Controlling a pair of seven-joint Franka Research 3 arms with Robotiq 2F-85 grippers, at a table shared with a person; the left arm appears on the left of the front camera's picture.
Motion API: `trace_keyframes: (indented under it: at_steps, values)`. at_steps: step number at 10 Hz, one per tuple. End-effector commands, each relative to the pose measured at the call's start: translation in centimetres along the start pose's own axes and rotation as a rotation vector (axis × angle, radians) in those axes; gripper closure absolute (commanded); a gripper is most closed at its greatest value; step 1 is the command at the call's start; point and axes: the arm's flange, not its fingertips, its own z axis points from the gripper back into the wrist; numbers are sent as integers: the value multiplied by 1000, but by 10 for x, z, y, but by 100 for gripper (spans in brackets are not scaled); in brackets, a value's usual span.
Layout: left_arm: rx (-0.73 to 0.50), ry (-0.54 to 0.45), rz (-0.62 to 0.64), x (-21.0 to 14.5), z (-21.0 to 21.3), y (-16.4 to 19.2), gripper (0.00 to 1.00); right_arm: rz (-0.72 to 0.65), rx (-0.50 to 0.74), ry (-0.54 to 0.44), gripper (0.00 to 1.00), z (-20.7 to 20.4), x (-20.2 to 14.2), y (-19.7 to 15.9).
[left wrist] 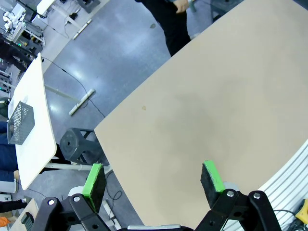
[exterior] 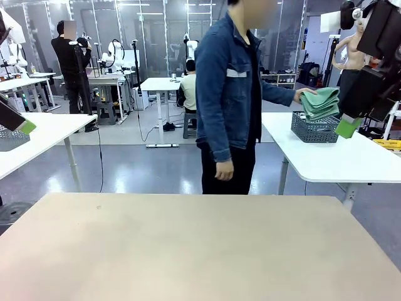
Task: Fold the towels and place them in the basket.
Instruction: Stack the folded Towel with hook on the right side of the table.
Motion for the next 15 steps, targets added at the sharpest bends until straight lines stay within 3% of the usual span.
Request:
trace_keyframes:
  at_steps: [1,15]
  values:
    - [3,2,0,0,0,0,0,1,-3,3,0,-1,0,1]
    - [3,2,0,0,0,0,0,1,-3,3,0,-1,0,1]
